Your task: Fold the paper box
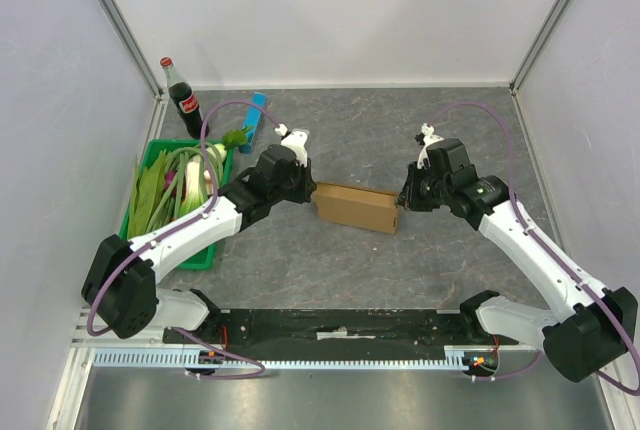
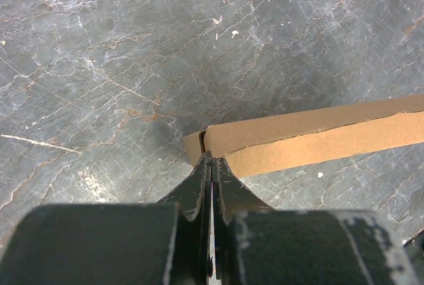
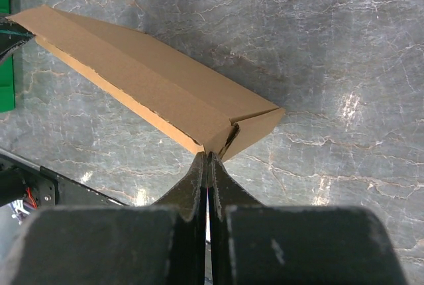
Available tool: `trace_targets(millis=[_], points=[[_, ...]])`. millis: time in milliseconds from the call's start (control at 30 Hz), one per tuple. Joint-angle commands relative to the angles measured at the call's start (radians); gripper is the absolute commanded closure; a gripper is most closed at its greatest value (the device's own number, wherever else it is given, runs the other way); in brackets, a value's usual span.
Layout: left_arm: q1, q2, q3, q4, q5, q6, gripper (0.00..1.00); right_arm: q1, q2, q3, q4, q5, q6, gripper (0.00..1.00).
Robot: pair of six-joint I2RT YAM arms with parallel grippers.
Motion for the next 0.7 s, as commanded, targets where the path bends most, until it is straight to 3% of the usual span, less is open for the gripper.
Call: trace_targets(millis=[0,400,500,667], points=[[-0.016,0.036,-0.015,-0.09,0.028,-0.006,0.98,-0.012,-0.02,-0.028,0.079,-0.076,0.029,1.0],[-0.042,-0.022,-0.084,-0.008,0.007,-0.069,0.98,-0.012,-0.064,-0.162,0.136,-0.111,-0.035,0.99],[-0.052,-0.036,-0.116,0.018,-0.021,-0.081,0.98,-0.014,-0.087,-0.192,0.17,-0.124,-0.023,0.89],[-0.061,-0.046,-0.147,0.038,-0.052,-0.083,0.98,-0.012,-0.129,-0.177,0.159,-0.108,-0.014,0.57]])
